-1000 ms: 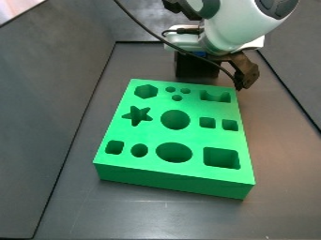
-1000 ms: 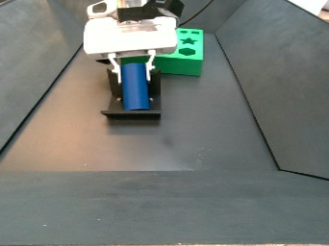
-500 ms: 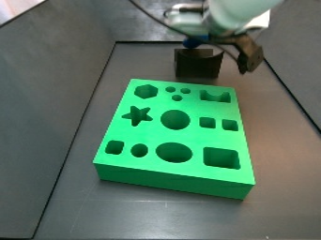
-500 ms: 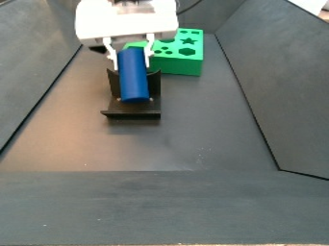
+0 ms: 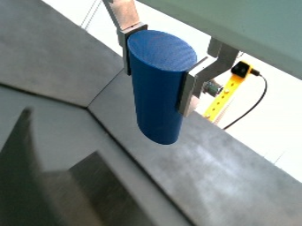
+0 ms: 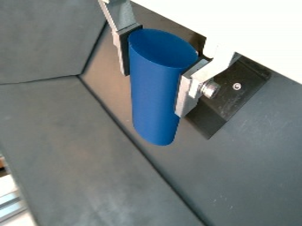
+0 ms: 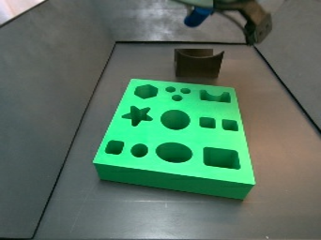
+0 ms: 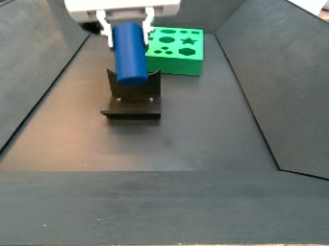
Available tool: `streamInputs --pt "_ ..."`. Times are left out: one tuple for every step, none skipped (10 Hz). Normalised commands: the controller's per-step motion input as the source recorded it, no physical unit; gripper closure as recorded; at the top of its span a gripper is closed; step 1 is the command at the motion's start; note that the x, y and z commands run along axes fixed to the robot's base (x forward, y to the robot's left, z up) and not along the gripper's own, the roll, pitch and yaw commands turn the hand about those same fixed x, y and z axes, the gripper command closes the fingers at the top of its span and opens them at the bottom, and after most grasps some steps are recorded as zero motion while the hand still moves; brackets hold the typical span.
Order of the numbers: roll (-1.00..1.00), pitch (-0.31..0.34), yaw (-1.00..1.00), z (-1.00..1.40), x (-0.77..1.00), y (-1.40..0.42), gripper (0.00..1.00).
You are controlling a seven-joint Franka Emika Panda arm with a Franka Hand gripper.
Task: Pick up the oval object. Move up. Place the oval object on the fixture. Regrasp the oval object. Move to above the board. Insert the oval object.
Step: Move to above the board.
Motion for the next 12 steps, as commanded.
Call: streamInputs --pt "-0.06 -0.03 -0.02 1.0 -0.07 0.11 1.0" --pt "-0.06 -0.023 -0.03 1.0 -0.07 0.1 1.0" --pt "-0.07 -0.013 -0.03 1.0 -0.07 0.1 1.0" --pt "-0.07 -0.003 -0.03 1.0 -0.07 0.09 1.0" --pt "-0.07 0.001 -0.03 1.0 -0.08 0.09 1.0" --pt "-0.07 0.006 -0.03 1.0 -0.08 0.08 1.0" --pt "-0.07 0.019 -0.03 1.0 -0.08 0.07 1.0" --pt "-0.07 0.027 -0.02 1.0 -0.08 0.07 1.0" --pt "-0.07 0.035 -0.02 1.0 -0.09 0.06 1.0" --pt "-0.07 0.04 -0.01 1.0 -0.09 0.05 1.0" --pt "-0.07 0.046 0.0 1.0 -0.09 0.05 1.0" --pt "-0.07 0.048 0.01 1.0 -0.09 0.04 1.0"
